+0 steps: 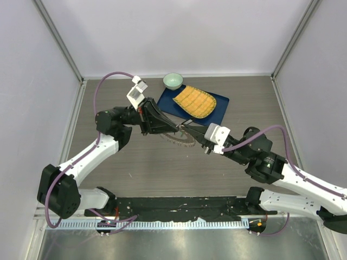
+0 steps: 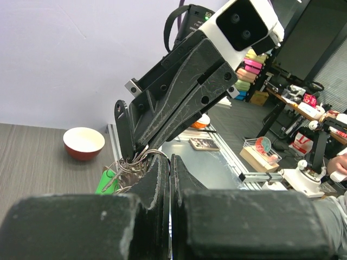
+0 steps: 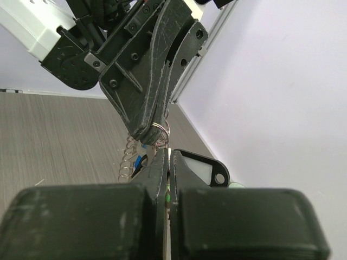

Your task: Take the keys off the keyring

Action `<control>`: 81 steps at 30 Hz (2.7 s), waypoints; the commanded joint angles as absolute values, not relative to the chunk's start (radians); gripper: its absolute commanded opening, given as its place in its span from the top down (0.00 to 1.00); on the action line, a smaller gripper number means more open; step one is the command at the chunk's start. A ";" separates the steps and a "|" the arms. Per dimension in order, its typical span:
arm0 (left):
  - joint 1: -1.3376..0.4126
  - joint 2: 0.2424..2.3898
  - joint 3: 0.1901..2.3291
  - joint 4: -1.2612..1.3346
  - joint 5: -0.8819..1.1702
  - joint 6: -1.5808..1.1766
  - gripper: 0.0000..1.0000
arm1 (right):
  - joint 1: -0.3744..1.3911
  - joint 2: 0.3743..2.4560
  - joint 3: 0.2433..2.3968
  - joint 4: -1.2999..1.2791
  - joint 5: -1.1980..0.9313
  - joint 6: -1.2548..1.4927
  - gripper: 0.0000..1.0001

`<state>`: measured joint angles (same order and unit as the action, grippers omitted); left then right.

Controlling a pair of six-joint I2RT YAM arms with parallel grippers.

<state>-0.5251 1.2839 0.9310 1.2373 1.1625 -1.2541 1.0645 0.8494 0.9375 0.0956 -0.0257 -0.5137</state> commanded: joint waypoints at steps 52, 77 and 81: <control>-0.595 1.146 0.899 1.546 1.058 -1.399 1.00 | 1.167 0.859 0.770 0.235 0.305 -1.411 0.99; -0.558 1.154 0.873 1.546 1.034 -1.290 1.00 | 1.290 0.810 0.726 0.137 0.449 -1.401 0.99; -0.552 1.155 0.873 1.546 1.017 -1.281 1.00 | 1.290 0.798 0.718 0.104 0.448 -1.365 0.99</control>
